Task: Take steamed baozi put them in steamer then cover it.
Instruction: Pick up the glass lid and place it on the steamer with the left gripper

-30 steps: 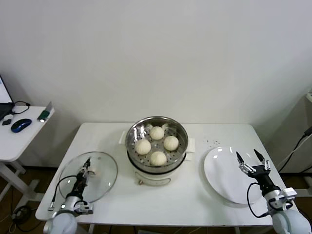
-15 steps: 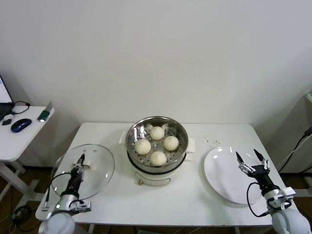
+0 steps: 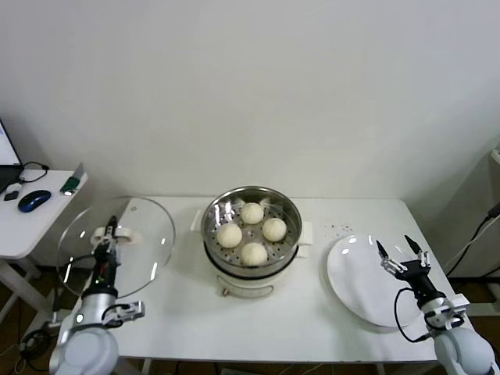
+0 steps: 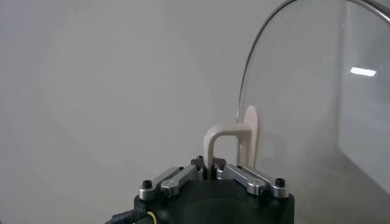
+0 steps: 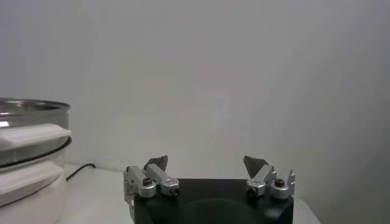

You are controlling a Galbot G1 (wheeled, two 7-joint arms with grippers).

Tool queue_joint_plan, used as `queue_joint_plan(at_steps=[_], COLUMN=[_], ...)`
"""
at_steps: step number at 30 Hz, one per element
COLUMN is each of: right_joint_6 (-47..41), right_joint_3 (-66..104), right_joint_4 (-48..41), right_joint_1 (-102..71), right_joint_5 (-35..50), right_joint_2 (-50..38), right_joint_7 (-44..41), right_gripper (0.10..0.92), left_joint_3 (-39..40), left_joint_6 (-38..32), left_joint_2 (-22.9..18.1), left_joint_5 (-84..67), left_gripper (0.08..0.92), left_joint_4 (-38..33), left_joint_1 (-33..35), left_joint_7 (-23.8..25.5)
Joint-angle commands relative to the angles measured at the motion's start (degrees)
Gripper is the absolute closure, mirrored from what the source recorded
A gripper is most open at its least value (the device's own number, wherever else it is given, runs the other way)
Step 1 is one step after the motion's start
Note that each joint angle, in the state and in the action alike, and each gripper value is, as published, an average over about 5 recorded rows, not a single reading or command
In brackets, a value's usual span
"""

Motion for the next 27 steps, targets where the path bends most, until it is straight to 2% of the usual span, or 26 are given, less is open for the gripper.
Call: queue_joint_plan(at_steps=[1, 3, 6, 11, 15, 21, 27], right_joint_6=[-0.2, -0.2, -0.1, 0.0, 0.2, 0.4, 0.9], right_joint_3=[-2.5, -3.3, -4.2, -4.4, -4.0, -3.5, -3.1], right_joint_4=[-1.9, -2.6, -3.4, -4.1, -4.5, -5.3, -5.9], right_joint_1=[3.4, 4.5, 5.8, 6.2, 6.2, 6.6, 6.2], right_joint_5=[-2.6, -3.1, -3.8, -4.4, -4.6, -4.6, -5.4], right_joint_2=[0.0, 0.3, 0.9, 1.3, 1.3, 1.0, 1.7], right_joint_7=[-0.2, -0.2, 0.0, 0.1, 0.1, 0.1, 0.0], right_gripper=[0.203, 0.203, 0.203, 0.203, 0.203, 0.203, 0.203], left_joint_3=[13.4, 17.5, 23.5, 31.4, 35.5, 38.9, 39.9], left_joint_6=[16.1, 17.3, 17.9, 17.9, 17.9, 17.9, 17.9], left_joint_2=[7.7, 7.0, 3.9, -4.3, -10.6, -17.1, -20.6], left_joint_5=[-1.3, 0.0, 3.2, 9.1, 13.8, 16.1, 17.1], left_gripper=[0.85, 0.85, 0.85, 0.85, 0.85, 0.85, 0.85], left_joint_4=[-11.5, -11.4, -9.7, -5.2, -1.7, 4.9, 9.7], left_joint_1=[-12.0, -15.8, -21.7, -28.5, -30.8, -32.9, -33.2], left_joint_7=[10.8, 13.2, 16.7, 22.2, 25.5, 26.7, 26.6])
